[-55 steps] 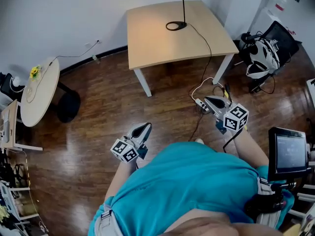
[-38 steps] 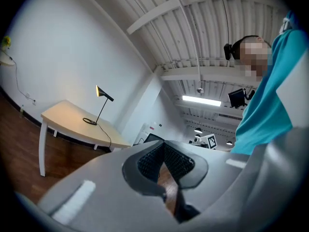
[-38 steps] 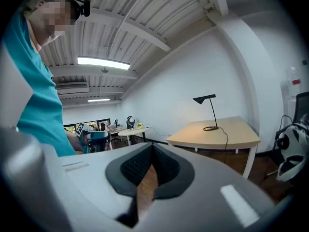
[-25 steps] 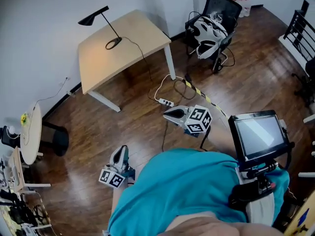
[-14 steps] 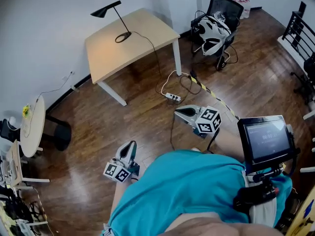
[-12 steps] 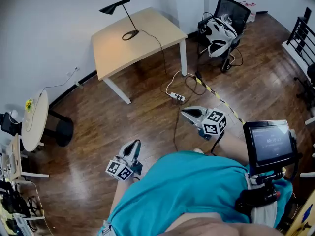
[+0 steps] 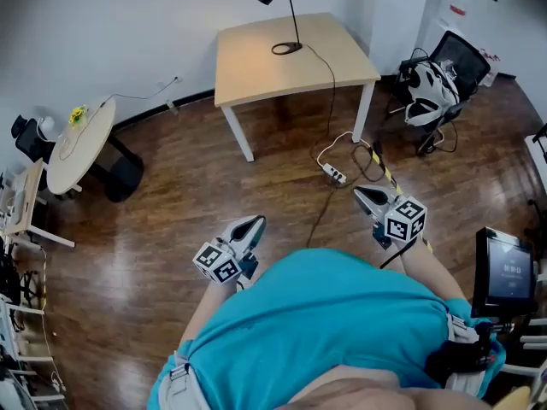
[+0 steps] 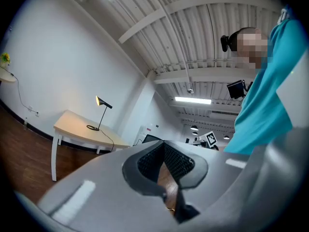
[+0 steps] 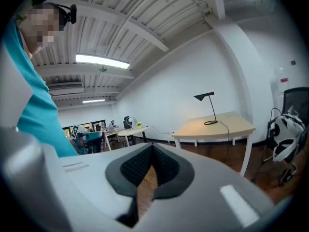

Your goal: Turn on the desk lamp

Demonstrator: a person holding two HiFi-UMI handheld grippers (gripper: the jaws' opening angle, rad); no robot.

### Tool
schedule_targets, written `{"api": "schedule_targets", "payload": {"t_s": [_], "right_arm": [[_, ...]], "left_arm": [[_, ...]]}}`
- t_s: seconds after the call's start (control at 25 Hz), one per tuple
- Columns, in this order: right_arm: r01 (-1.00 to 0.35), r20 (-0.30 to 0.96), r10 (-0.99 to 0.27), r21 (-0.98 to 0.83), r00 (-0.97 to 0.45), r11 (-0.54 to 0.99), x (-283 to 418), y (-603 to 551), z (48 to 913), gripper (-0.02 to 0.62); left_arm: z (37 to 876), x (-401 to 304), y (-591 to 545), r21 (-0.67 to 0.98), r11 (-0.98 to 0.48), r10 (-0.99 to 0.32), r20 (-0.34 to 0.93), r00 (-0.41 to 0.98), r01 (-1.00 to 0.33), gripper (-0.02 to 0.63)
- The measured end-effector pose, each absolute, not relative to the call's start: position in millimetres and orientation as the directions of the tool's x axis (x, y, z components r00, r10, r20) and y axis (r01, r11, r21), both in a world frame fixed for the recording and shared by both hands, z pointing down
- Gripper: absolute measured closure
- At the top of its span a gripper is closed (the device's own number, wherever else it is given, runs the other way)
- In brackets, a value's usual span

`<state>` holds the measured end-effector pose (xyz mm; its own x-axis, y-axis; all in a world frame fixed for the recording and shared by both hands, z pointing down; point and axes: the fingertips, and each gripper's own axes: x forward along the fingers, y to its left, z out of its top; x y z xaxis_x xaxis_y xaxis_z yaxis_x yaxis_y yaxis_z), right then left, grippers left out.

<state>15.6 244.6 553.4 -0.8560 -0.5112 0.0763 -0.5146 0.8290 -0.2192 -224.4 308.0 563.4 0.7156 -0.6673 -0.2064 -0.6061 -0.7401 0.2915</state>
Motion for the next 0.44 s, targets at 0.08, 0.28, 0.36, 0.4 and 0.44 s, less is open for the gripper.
{"api": "schedule_targets", "payload": {"t_s": [0.08,0.28,0.36,0.4,0.44], "right_arm": [[-0.507,0.075,-0.504,-0.22,-0.861,0.834,21,239,547,0.595],[-0.479,0.084,-0.473,-0.216,-0.877,0.851,17,243,552,0.595],[-0.47,0.082,-0.463,-0.211,-0.882,0.857,18,249,562,0.595],[-0.465,0.08,-0.459,-0.207,-0.885,0.861,18,253,567,0.595],[-0.46,0.078,-0.455,-0.202,-0.887,0.864,19,257,572,0.595]], "left_arm": [[558,-222,308,0.291,-0.731,-0.677,-0.2,0.708,-0.617,0.511],[556,-225,316,0.29,-0.71,-0.702,-0.206,0.682,-0.642,0.511],[567,-222,324,0.288,-0.707,-0.705,-0.208,0.678,-0.646,0.511],[573,-221,329,0.287,-0.705,-0.706,-0.209,0.676,-0.648,0.511],[580,-220,334,0.285,-0.704,-0.708,-0.209,0.674,-0.651,0.511]]}}
